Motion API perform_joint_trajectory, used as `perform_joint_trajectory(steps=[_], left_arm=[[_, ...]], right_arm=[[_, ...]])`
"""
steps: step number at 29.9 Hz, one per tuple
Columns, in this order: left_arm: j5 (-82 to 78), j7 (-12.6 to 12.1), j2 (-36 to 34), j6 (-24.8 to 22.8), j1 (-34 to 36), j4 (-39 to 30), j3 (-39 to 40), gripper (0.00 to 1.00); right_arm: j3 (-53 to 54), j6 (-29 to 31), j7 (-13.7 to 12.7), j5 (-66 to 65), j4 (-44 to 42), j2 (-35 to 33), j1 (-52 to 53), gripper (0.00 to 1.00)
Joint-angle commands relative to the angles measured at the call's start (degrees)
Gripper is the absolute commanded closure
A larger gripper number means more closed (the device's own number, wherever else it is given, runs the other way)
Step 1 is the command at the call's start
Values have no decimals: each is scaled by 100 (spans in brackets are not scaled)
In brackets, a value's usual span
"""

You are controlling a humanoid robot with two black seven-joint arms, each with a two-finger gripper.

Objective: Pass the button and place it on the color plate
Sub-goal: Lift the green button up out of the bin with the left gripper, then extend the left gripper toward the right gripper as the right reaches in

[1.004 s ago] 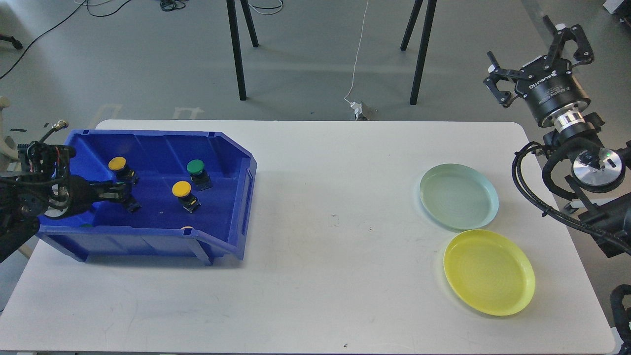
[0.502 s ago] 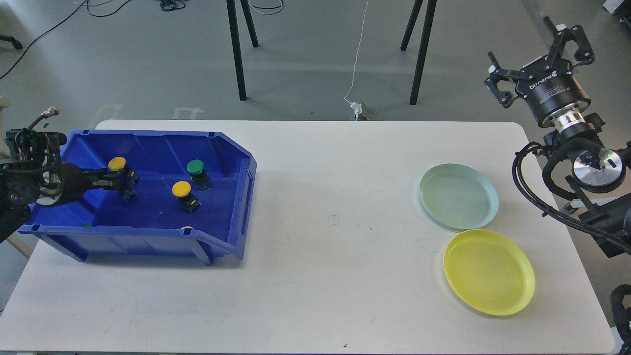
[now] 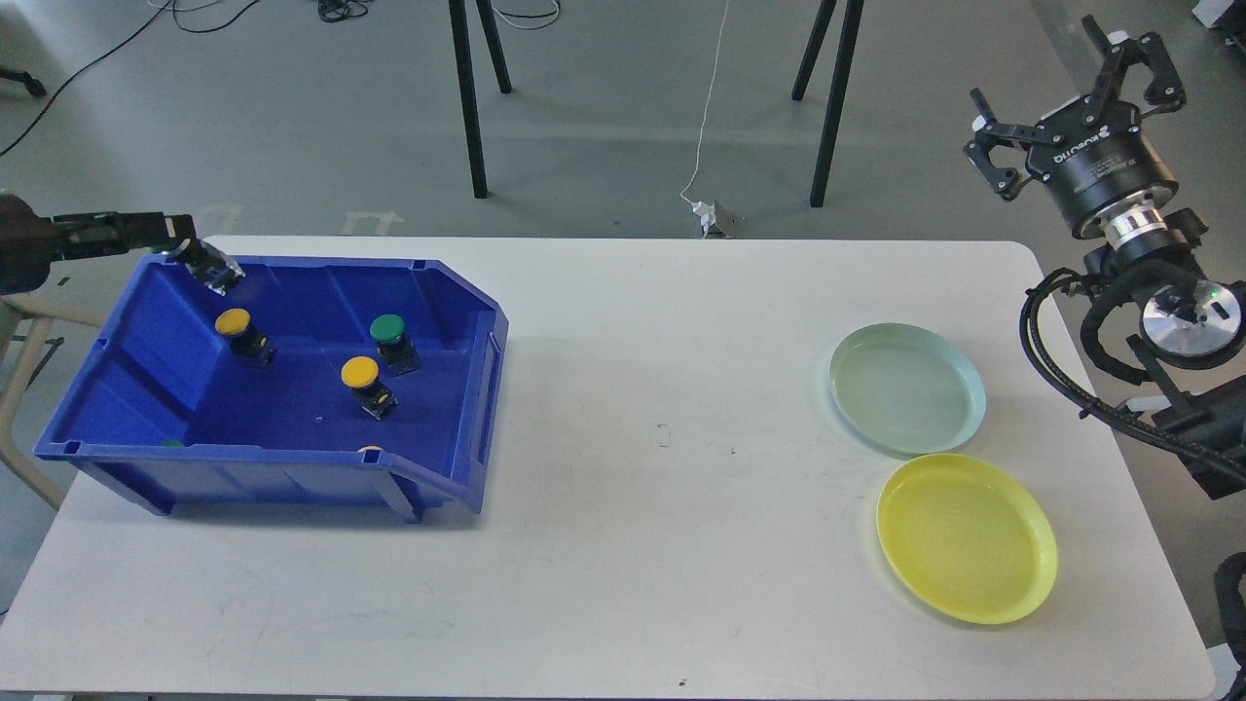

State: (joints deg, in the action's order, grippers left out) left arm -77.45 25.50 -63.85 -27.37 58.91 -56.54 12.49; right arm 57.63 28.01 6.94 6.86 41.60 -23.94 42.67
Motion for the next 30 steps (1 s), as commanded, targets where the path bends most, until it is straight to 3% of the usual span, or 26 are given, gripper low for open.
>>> perform_joint_trajectory(steps=[1, 6, 10, 15, 22, 30], left_arm=[[11, -1, -216, -14, 41, -699, 499, 77], [2, -194, -120, -23, 102, -1403, 948, 80], [11, -344, 433, -58, 445, -1694, 1001, 86], [11, -616, 1425, 12, 683, -1633, 1001, 88], [221, -775, 2358, 39, 648, -1413, 1458, 89], [512, -933, 2904, 285, 613, -1158, 1493, 89]], right_arm=[[-15, -1, 0, 0, 15, -5, 5, 0], [-24, -1, 0, 0, 67, -14, 5, 0], [-68, -1, 0, 0, 216, -14, -30, 0], [-471, -1, 0, -27, 1111, -23, -267, 0], [-989, -6, 0, -719, 2447, -103, -584, 0], [-1430, -182, 9, -1335, 2590, 521, -470, 3]])
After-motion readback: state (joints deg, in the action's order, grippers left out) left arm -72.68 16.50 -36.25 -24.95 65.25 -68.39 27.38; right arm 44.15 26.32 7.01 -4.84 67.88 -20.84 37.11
